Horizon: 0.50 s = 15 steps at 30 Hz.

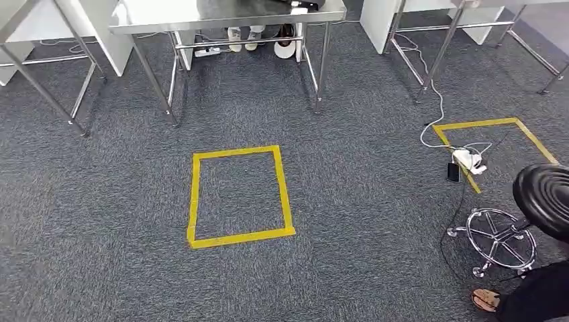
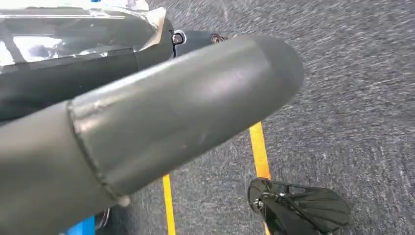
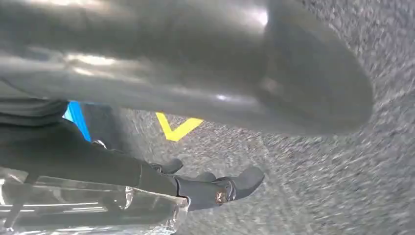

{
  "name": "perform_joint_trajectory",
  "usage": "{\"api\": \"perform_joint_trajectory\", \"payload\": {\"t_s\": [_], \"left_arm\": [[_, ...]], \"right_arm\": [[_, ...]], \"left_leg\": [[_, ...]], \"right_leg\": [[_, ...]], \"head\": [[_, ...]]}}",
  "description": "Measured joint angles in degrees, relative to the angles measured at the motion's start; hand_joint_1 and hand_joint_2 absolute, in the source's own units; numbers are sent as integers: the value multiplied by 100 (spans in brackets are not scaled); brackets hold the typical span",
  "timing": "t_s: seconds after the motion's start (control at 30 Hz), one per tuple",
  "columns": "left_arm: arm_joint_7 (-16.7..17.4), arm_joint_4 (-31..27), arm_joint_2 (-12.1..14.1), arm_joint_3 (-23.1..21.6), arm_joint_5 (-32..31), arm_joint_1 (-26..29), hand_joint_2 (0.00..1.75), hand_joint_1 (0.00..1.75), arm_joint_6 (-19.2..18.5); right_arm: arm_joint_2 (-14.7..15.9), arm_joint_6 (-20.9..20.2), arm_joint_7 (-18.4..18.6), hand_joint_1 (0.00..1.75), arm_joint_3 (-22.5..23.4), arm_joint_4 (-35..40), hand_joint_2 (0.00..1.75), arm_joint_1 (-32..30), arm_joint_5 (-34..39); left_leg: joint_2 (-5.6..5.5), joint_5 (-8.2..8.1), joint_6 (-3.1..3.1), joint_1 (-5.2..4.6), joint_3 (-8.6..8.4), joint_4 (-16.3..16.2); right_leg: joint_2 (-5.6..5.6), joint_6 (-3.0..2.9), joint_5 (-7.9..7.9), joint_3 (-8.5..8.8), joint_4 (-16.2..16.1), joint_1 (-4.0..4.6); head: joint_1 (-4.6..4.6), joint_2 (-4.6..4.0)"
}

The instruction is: Take the parts from the cabinet and place them on the table.

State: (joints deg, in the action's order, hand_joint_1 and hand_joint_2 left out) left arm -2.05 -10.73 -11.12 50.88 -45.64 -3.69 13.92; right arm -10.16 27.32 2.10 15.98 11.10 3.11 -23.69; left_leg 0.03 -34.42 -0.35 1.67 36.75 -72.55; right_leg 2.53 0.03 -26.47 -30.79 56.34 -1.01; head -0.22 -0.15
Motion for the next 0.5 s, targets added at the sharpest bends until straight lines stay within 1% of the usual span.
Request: {"api": "perform_joint_trajectory", "payload": {"t_s": [0.03,0.07,0.1,0.13,0.17,0.2,0.23,0.27,0.3,0.33,0.37,0.4,0.43,0.47,0.5], "left_arm": [[0,0,13,0,-2,-2,0,0,-2],[-7,0,22,0,-2,-2,0,0,-2],[-9,0,35,-2,-2,-2,0,0,-4],[-9,0,35,-2,-2,-3,0,0,-4],[-9,-2,35,-4,-2,-5,0,0,-4],[-9,0,35,-2,-2,-7,0,0,-4],[-9,0,29,-2,-2,-6,0,0,-4],[-9,0,22,-2,-2,-13,0,0,-4],[-9,0,31,0,-2,-8,0,0,-4],[-9,0,37,0,-2,-6,0,0,-4],[-9,0,39,0,-2,1,0,0,-4],[-9,0,37,0,-2,11,0,0,-4],[-9,0,39,0,-2,15,0,0,-4],[-9,0,37,0,-2,13,0,0,-4],[-9,0,37,0,-2,9,0,0,-4]], "right_arm": [[0,-26,-2,0,28,-2,0,-2,9],[-7,-37,-2,0,33,-2,0,7,17],[-22,-46,-2,0,37,-2,0,20,30],[-24,-57,0,0,55,-2,0,45,42],[-28,-70,0,0,76,-2,0,45,50],[-31,-79,0,0,96,-2,0,38,59],[-33,-85,4,0,116,-4,0,23,66],[-33,-87,4,0,131,-7,0,23,70],[-33,-90,4,0,142,-9,0,22,72],[-39,-90,7,0,153,-9,0,29,72],[-39,-92,7,0,157,-9,0,41,72],[-37,-92,7,0,162,-9,0,45,72],[-37,-92,7,0,164,-9,0,40,72],[-35,-92,7,0,168,-11,0,26,72],[-33,-92,7,0,168,-11,0,15,72]], "left_leg": [[-68,386,41,1,-379,719],[-236,585,69,7,-622,1197],[-547,549,96,10,-724,1430],[-477,541,77,8,-716,1473],[-434,542,89,-25,-696,1466],[-377,557,115,-61,-693,1460],[-312,596,162,-59,-694,1505],[-200,659,235,-2,-694,1570],[-145,671,271,-20,-675,1578],[-47,676,277,-23,-661,1577],[49,679,282,-41,-651,1577],[145,679,282,-57,-636,1575],[230,680,282,-61,-632,1573],[315,680,281,-61,-629,1573],[389,680,278,-59,-632,1572]], "right_leg": [[124,12,7,8,16,1],[188,18,8,2,33,1],[244,40,14,-34,76,41],[298,62,29,-88,98,36],[351,112,60,-144,84,30],[413,157,90,-174,67,3],[480,202,117,-254,50,17],[341,208,82,-257,134,-1],[59,174,-69,-399,360,35],[-87,147,-286,-605,770,28],[-152,139,-492,-819,1236,24],[-181,146,-643,-1003,1661,14],[-190,182,-694,-1078,1890,8],[-199,222,-644,-994,1810,5],[-228,277,-508,-752,1454,4]], "head": [[-2,0],[-2,0],[4,0],[15,-2],[0,0],[2,0],[0,0],[3,0],[22,0],[66,0],[61,0],[61,0],[70,0],[59,0],[72,0]]}}
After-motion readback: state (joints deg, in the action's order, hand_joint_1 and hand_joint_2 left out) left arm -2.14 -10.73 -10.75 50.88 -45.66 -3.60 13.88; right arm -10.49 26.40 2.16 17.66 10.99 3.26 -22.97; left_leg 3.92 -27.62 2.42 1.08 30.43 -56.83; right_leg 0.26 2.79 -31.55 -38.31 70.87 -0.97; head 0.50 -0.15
